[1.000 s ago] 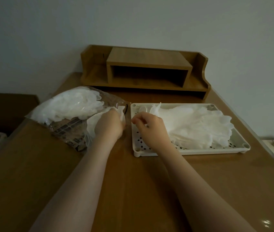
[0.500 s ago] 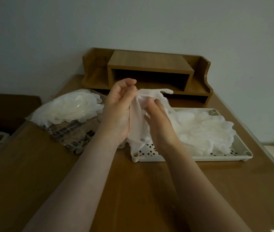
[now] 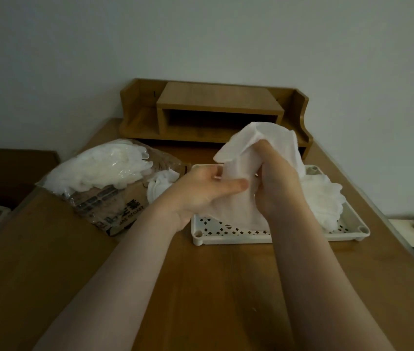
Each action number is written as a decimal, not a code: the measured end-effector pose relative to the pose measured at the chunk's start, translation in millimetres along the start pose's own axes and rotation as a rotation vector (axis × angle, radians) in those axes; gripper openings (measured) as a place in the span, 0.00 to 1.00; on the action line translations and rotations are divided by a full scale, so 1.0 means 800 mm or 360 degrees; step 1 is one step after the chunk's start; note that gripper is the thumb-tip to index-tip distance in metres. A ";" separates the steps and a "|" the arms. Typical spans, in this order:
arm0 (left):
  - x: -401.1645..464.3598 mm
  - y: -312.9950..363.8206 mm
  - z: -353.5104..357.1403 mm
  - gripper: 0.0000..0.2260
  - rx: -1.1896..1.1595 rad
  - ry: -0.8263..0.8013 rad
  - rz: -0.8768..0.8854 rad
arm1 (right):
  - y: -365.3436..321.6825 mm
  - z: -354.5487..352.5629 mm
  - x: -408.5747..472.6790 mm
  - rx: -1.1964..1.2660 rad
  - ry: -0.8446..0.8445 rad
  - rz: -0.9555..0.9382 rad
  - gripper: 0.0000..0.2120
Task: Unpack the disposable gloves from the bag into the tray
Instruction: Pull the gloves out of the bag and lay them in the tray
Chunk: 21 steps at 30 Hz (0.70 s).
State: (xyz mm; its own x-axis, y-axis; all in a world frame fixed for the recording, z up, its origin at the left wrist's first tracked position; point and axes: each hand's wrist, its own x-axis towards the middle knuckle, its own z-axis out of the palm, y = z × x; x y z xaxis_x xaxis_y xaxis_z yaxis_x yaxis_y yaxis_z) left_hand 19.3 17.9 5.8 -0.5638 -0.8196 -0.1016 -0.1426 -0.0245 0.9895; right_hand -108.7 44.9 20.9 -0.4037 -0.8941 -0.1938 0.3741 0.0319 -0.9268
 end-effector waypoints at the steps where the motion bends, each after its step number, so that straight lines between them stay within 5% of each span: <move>1: 0.001 -0.004 -0.003 0.24 -0.0036 -0.0039 -0.0045 | -0.004 -0.007 0.003 0.0071 0.0035 -0.0035 0.14; 5: 0.008 -0.018 -0.019 0.22 -0.0444 -0.0159 -0.0117 | -0.028 -0.048 0.013 0.0108 0.0150 -0.0245 0.15; 8: 0.016 -0.017 -0.017 0.18 -0.0866 -0.0095 0.0031 | -0.036 -0.074 0.016 -0.0041 0.0062 -0.0392 0.06; 11: 0.020 -0.009 -0.003 0.14 -0.1147 -0.0068 0.0159 | -0.046 -0.099 0.010 -0.0077 -0.0020 -0.0449 0.19; 16: 0.019 0.017 0.034 0.08 -0.0972 -0.0029 0.0082 | -0.073 -0.155 -0.013 -0.0240 -0.0398 -0.0671 0.03; 19: 0.026 0.030 0.048 0.07 -0.0835 -0.0041 -0.0022 | -0.084 -0.180 -0.023 -0.0133 -0.0667 -0.0706 0.09; 21: 0.040 0.027 0.058 0.07 -0.0290 0.0124 -0.0138 | -0.084 -0.195 -0.015 -0.0276 -0.0567 -0.0599 0.08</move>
State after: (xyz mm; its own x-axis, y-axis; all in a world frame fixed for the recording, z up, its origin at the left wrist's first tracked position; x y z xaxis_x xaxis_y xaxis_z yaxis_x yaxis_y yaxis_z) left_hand -39.3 17.5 18.8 -0.4904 -0.8515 -0.1857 -0.0346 -0.1939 0.9804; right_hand -259.2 123.3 35.0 -0.1643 -0.9530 0.2545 0.1030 -0.2731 -0.9564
